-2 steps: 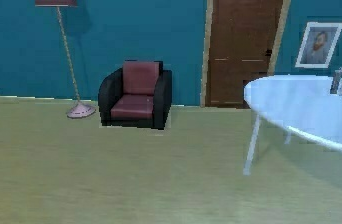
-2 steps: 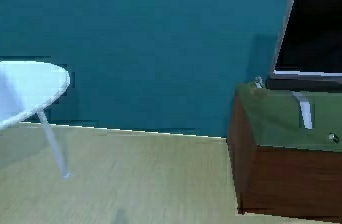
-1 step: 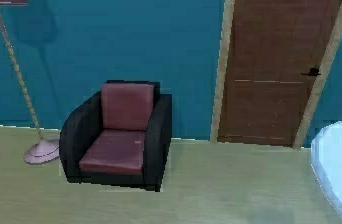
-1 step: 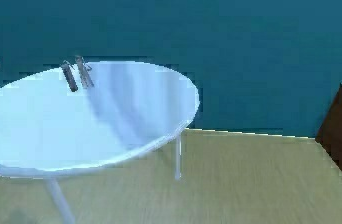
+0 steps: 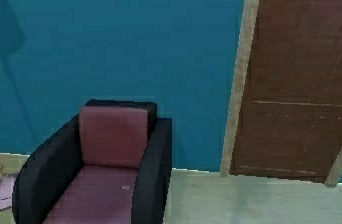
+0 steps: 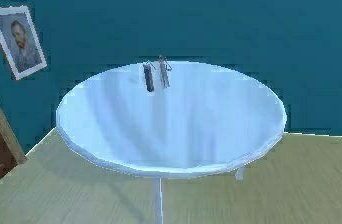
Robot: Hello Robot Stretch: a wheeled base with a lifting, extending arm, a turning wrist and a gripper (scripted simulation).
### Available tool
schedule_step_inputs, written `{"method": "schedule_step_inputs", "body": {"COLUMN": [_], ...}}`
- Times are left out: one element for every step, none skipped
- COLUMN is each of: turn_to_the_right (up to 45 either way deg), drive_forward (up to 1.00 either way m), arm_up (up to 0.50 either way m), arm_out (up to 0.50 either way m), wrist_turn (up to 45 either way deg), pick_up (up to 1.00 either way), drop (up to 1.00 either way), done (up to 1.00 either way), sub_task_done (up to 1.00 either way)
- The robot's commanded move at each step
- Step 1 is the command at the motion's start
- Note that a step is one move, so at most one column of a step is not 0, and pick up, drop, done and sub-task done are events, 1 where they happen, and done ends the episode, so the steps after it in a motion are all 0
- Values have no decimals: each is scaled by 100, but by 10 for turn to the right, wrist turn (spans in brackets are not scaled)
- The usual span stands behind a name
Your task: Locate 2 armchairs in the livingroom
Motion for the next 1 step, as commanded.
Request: {"method": "schedule_step_inputs", "body": {"turn_to_the_right": [-210], "drive_forward": [0], "arm_up": [0], "arm_out": [0], "wrist_turn": [0], "pick_up": [0], "drop": [0], "done": [0], "sub_task_done": [0]}}
